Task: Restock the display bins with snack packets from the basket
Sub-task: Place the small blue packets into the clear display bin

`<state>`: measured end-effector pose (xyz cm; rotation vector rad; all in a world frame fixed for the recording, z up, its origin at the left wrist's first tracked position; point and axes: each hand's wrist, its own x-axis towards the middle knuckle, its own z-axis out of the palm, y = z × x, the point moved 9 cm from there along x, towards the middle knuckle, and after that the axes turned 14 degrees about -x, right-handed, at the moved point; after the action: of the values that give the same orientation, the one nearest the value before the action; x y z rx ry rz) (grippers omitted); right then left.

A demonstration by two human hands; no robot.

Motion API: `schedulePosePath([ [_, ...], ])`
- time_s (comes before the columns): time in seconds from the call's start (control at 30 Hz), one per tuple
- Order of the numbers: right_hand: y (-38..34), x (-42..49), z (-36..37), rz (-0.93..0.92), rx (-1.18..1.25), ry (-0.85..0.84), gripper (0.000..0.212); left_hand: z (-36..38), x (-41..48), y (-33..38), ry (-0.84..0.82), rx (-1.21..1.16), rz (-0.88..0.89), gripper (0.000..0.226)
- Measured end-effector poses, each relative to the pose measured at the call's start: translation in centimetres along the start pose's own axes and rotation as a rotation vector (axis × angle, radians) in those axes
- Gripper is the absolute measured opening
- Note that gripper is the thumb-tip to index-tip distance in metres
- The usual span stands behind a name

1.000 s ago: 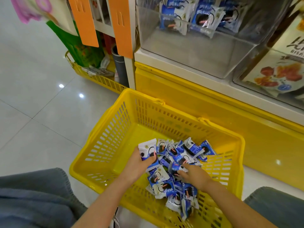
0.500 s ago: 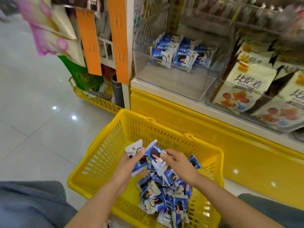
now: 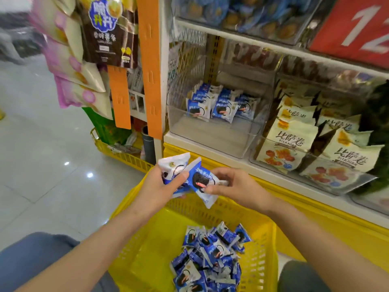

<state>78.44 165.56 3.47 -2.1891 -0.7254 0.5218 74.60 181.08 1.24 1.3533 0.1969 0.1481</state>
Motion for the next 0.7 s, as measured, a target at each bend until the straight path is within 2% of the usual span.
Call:
schedulePosePath([
  [0.17, -3.3, 1.4, -4.3, -0.035, -0.097, 0.075, 0.032, 0.0, 2.7, 2.5, -0.002, 0.042, 0.022, 0.034],
  [0.23, -4.3, 2.2, -6.7, -0.047, -0.127, 0.127, 0.023, -0.1, 3.9, 2.4, 0.004, 0.004, 0.000, 0.033],
  [0.3, -4.7, 3.5, -9.9, -0.034, -0.158, 0.237, 0.014, -0.2, 5.1, 2.6, 0.013, -0.086, -0.006, 0.019],
  [0.4, -4.6, 5.9, -14.9, 0.022, -0.248, 0.489, 0.010, -0.6, 6.7, 2.6, 0.037, -0.180, -0.031, 0.027],
  [0.47, -4.3, 8.1, -16.7, 0.074, -0.303, 0.593, 0.016, -1.2, 7.4, 2.8, 0.087, -0.205, -0.034, 0.023],
  [0.57, -3.6, 12.5, -16.8, 0.138, -0.474, 0.559, 0.041, -1.8, 8.1, 3.1, 0.147, -0.249, -0.038, 0.034],
  [0.7, -2.1, 18.5, -14.2, 0.163, -0.659, 0.348, 0.050, -1.8, 9.1, 3.4, 0.161, -0.244, -0.060, 0.044],
])
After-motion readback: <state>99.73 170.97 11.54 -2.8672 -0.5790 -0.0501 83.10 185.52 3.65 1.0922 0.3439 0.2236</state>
